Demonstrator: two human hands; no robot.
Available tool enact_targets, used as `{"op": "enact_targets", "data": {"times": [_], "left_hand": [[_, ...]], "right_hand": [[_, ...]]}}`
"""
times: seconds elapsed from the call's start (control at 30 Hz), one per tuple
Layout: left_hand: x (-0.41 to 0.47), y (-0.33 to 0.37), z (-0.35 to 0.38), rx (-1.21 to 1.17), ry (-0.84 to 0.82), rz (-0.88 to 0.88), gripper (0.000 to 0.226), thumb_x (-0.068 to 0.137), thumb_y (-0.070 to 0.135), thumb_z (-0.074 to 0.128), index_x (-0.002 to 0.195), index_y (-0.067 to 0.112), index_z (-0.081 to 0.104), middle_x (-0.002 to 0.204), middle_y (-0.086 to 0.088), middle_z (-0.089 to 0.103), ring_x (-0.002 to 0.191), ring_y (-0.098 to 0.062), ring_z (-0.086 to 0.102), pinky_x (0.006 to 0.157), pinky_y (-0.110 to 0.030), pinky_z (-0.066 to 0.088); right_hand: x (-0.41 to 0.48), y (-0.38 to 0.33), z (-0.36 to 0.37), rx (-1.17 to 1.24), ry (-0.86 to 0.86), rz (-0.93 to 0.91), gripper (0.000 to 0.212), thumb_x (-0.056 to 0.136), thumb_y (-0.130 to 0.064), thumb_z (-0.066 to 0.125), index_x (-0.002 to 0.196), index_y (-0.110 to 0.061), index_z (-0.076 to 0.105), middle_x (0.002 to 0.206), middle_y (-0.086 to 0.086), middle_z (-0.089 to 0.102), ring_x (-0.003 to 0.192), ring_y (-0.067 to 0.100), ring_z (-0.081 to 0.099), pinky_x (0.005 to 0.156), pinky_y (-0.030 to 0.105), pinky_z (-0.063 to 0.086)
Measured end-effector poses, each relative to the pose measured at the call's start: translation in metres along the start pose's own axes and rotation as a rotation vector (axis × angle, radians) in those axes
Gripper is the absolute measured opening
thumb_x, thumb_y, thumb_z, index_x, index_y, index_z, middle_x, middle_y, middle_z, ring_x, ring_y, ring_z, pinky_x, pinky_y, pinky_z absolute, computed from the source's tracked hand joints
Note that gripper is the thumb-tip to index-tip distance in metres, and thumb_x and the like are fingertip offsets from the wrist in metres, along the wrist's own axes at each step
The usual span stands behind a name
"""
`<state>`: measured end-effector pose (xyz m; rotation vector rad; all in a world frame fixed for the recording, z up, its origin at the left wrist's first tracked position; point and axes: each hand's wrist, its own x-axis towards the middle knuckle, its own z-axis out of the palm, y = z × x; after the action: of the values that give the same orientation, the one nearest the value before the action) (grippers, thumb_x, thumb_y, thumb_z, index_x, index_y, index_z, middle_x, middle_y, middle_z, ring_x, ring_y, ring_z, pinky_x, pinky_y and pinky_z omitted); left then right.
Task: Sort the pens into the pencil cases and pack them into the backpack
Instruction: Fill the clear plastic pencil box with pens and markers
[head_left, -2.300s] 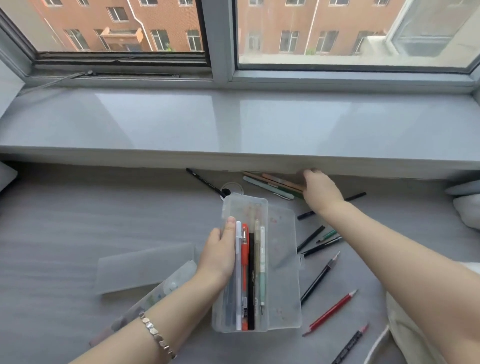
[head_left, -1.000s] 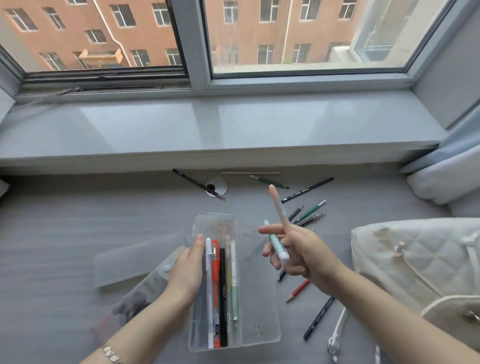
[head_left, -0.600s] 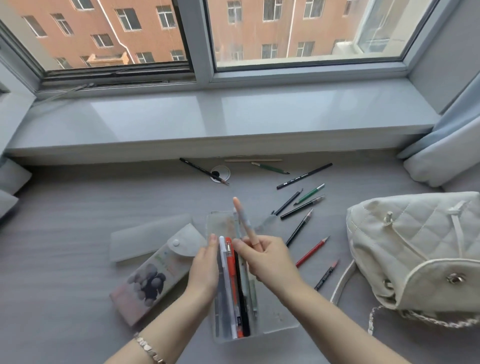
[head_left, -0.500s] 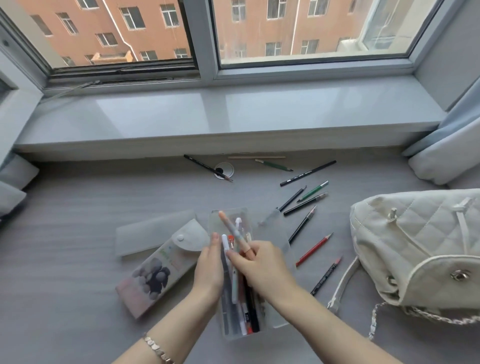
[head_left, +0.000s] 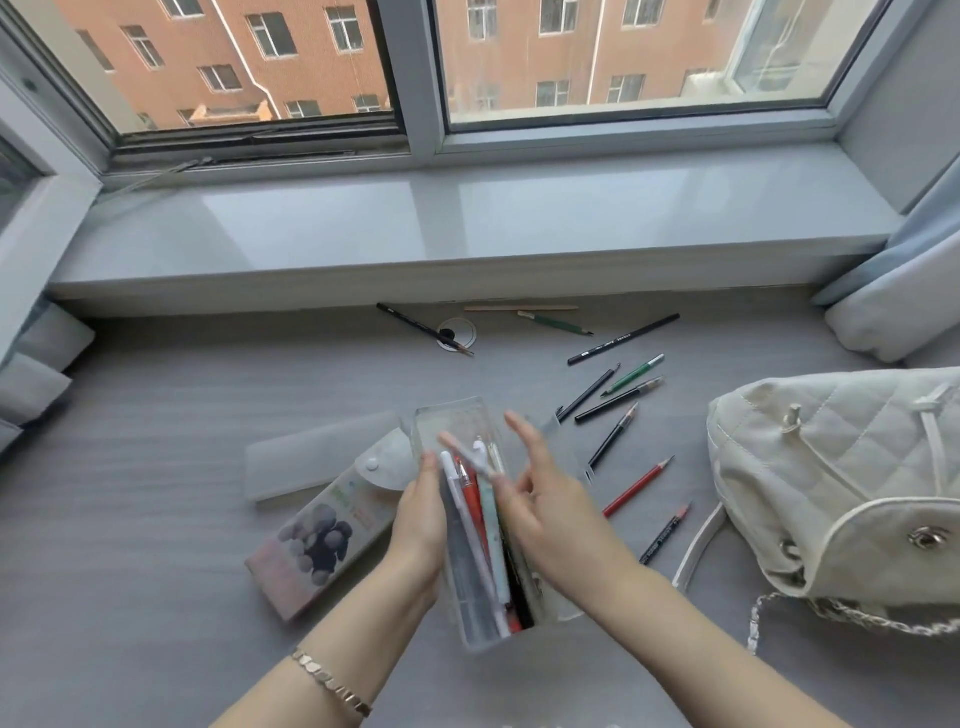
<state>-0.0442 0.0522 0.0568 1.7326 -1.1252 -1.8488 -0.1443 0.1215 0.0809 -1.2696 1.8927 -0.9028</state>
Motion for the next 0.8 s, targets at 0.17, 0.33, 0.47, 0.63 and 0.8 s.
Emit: {"op": "enact_targets", "data": {"times": [0.17,0.33,0.47,0.63,0.8], "left_hand": [[0.002,-0.004,-0.005,0.027,-0.02,-0.009,0.056,0.096,0.054,0.023,0.108,0.018,0.064,0.092,0.004,0.066,0.085,-0.01,0.059,0.066,-0.027,0.044],[0.0,-0.004,-0.005,0.036,-0.047,-0.014,0.052,0.095,0.057,0.024,0.109,0.023,0.061,0.093,0.008,0.063,0.087,-0.008,0.057,0.075,-0.031,0.043],[-0.002,-0.002,-0.004,0.029,-0.046,-0.018,0.045,0.095,0.055,0.024,0.095,0.029,0.061,0.091,0.009,0.063,0.09,-0.011,0.058,0.084,-0.034,0.042],[-0.002,-0.002,0.0,0.006,-0.074,-0.046,0.062,0.096,0.054,0.02,0.094,0.015,0.068,0.086,-0.005,0.072,0.077,-0.015,0.066,0.072,-0.03,0.051],[-0.008,-0.001,0.004,-0.142,-0.165,-0.083,0.062,0.095,0.054,0.024,0.073,0.011,0.062,0.048,-0.001,0.067,0.041,-0.009,0.064,0.041,-0.017,0.049]], "right_hand": [[0.006,-0.001,-0.035,0.553,0.069,0.158,0.036,0.097,-0.006,0.032,0.101,-0.028,0.06,0.061,-0.001,0.049,0.051,0.008,0.051,0.041,0.018,0.043],[0.006,0.0,-0.061,0.671,0.001,0.202,0.018,0.091,-0.001,0.047,0.098,-0.014,0.058,0.072,0.0,0.073,0.067,0.007,0.066,0.049,0.012,0.046],[0.003,0.003,-0.059,0.454,0.096,0.146,0.013,0.09,-0.02,0.055,0.083,-0.017,0.065,0.045,-0.011,0.053,0.043,-0.001,0.042,0.046,0.008,0.034],[-0.004,-0.014,-0.032,0.394,-0.044,0.159,0.019,0.091,-0.02,0.054,0.076,-0.012,0.063,0.043,-0.011,0.055,0.038,-0.004,0.047,0.042,0.009,0.037],[-0.009,-0.008,0.02,0.029,-0.01,0.114,0.015,0.085,-0.021,0.062,0.089,-0.007,0.065,0.057,-0.008,0.052,0.046,0.004,0.05,0.056,0.013,0.042]]}}
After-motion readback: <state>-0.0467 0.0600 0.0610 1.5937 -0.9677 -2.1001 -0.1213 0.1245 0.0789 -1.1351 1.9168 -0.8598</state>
